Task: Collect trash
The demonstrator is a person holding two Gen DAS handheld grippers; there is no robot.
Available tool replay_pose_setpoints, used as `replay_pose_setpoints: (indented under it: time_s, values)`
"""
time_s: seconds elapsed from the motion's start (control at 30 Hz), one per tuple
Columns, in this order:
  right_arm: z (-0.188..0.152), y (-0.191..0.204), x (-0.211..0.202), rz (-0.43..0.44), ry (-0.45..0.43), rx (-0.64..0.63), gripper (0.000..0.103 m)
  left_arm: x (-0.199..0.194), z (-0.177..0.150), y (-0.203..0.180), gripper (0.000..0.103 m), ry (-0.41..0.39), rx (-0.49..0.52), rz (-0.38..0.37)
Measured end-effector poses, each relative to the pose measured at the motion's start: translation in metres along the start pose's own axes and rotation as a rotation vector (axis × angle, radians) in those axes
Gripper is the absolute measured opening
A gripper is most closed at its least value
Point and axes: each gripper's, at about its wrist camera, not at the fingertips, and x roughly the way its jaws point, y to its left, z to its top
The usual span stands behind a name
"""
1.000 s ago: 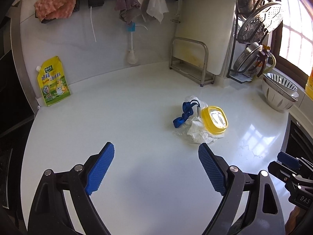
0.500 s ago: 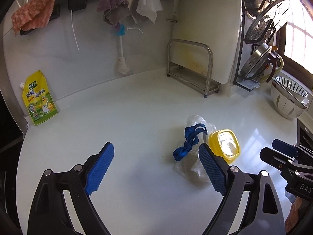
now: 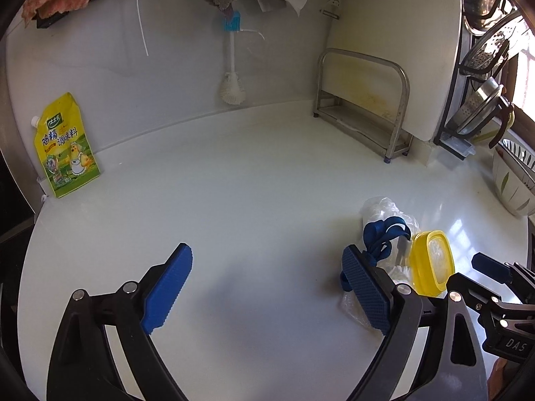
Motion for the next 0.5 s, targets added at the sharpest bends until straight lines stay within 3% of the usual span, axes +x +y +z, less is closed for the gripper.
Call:
replay_pose_setpoints:
  time_s: [0.13, 0.5]
  values:
    - [0.004, 0.004, 0.005, 0.005, 0.002, -0.007, 0.079, 0.001, -0.002, 0.004, 0.094, -0.013, 0.006, 0.034]
    - [0.008, 0.013, 0.019, -0.038, 0.017, -0.059, 0.078, 0.006, -0.005, 0.007, 0.095, 0.015, -0.006, 0.018]
